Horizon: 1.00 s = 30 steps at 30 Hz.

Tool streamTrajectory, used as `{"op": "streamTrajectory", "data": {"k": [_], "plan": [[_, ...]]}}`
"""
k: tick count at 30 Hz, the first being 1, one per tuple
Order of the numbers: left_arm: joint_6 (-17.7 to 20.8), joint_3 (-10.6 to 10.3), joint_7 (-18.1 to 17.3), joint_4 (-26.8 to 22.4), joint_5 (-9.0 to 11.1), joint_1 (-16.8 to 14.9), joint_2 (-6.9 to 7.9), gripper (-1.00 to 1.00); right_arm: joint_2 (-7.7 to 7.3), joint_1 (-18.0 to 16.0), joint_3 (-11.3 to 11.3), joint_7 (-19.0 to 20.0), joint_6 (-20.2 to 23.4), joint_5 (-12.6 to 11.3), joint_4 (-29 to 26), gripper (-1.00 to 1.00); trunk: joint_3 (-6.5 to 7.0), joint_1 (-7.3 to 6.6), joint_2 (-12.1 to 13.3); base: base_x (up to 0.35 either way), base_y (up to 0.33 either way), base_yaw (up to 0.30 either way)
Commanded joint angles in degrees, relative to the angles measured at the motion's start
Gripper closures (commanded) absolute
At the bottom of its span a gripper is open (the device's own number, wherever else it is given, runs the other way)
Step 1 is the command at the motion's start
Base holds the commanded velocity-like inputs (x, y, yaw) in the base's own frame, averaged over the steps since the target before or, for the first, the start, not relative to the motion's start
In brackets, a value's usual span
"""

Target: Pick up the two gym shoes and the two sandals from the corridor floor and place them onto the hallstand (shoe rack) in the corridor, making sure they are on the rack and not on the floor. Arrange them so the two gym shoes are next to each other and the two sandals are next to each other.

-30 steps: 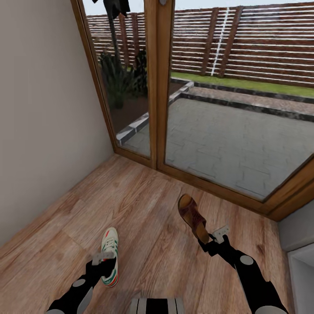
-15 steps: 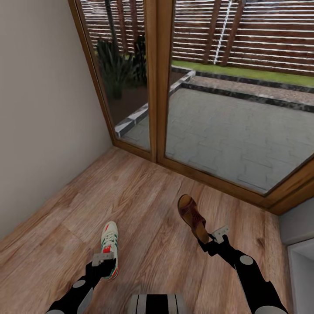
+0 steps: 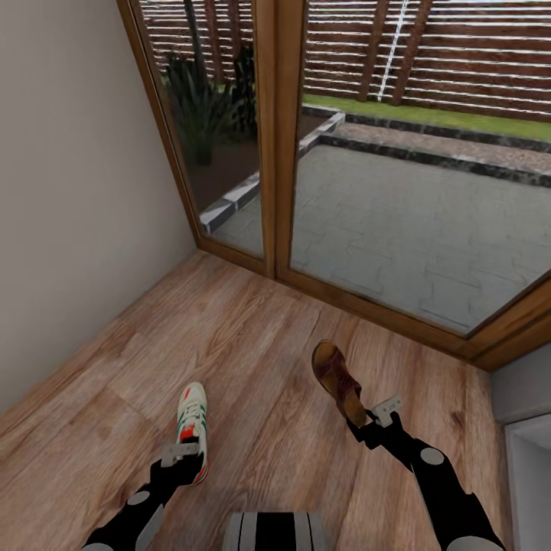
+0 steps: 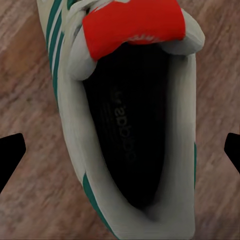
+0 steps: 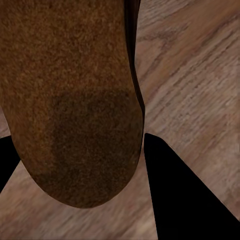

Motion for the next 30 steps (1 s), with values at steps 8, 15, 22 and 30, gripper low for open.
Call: {"op": "streamTrajectory", "data": {"k": [8, 15, 22, 30], "plan": [[-0.18, 0.46, -0.42, 0.13, -0.34, -0.02, -0.08, -1.0, 0.09, -0.05, -0.33, 0.38, -0.27, 0.35, -0.02, 1.0, -1.6, 0.17, -0.11, 0.0, 0.0, 0.0], [-0.18, 0.45, -0.47, 0.18, -0.34, -0.04, -0.08, -1.0, 0.11, -0.05, -0.33, 0.38, -0.27, 0.35, -0.03, 1.0, -1.72, 0.17, -0.11, 0.0, 0.0, 0.0], [-0.18, 0.48, -0.49, 0.22, -0.34, -0.06, -0.08, -1.0, 0.11, -0.05, -0.33, 0.38, -0.27, 0.34, -0.02, 1.0, -1.99, 0.19, -0.12, 0.0, 0.0, 0.0], [-0.19, 0.48, -0.5, 0.23, -0.34, -0.06, -0.08, -1.0, 0.11, -0.05, -0.33, 0.38, -0.27, 0.35, -0.02, 1.0, -3.54, 0.37, -0.22, 0.0, 0.0, -0.015]]}}
